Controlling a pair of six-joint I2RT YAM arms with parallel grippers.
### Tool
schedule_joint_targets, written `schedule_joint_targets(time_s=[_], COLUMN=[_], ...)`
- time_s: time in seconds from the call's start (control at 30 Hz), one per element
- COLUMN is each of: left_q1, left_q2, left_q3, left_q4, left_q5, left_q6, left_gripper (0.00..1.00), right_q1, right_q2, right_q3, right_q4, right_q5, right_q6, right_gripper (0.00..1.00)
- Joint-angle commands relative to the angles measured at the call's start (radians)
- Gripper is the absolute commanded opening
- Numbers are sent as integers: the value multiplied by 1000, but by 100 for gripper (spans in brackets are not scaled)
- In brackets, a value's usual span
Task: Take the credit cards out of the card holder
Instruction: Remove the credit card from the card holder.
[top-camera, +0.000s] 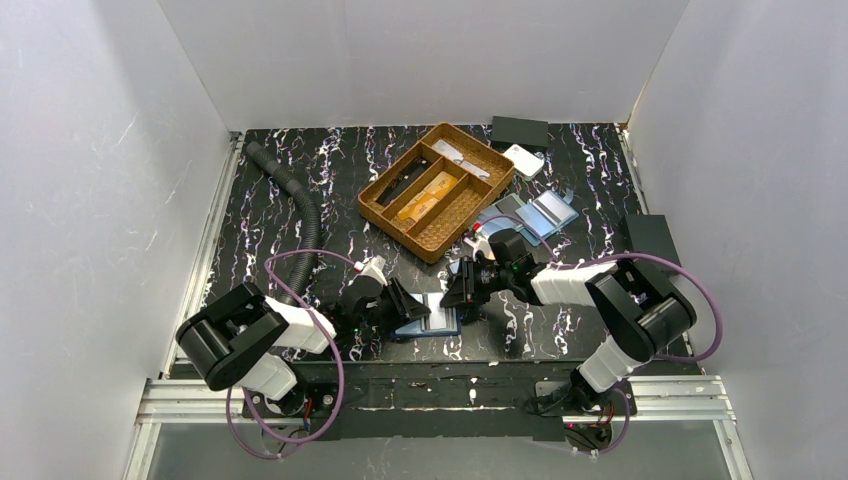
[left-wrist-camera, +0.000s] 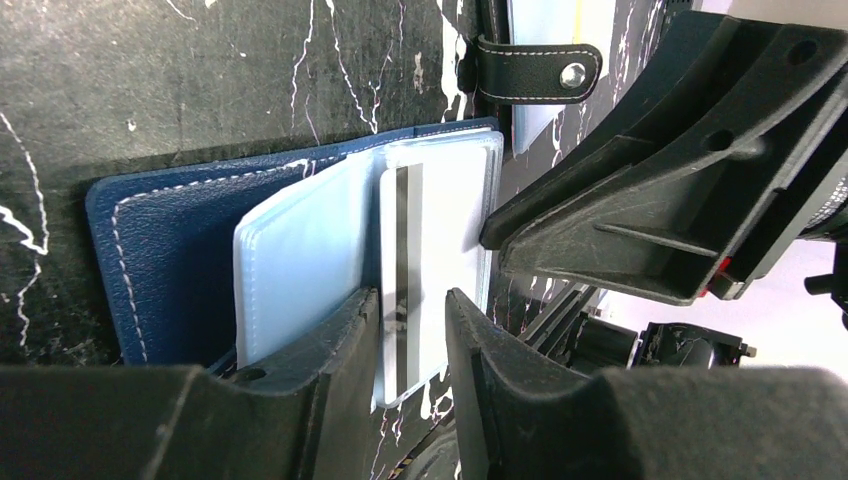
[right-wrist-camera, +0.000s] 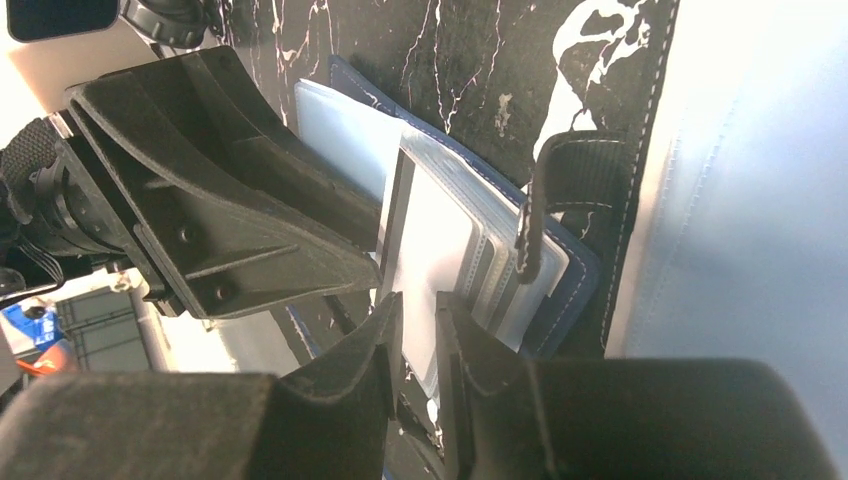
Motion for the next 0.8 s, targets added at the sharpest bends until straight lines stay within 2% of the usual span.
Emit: schedule_joint_targets(time_s=[0.0, 0.3, 0.63, 0.77], left_q1=[2, 2, 4, 9], left_q2=[35, 45, 26, 15], left_q3=[-15, -25, -61, -83], left_q4=[-71, -48, -25, 3], left_q5=[-10, -17, -27, -22], left_q6=[13, -9, -24, -28], left_gripper=[30, 23, 0, 0], right_q1=[5, 13, 13, 12], right_q2=[49, 57, 66, 71], right_q3=[-1, 16, 38, 41], right_q4=[24, -32, -120, -132], right_q5=[-6, 58, 167, 185], right_q6=[16, -38, -116, -132], right_gripper=[26, 24, 24, 24])
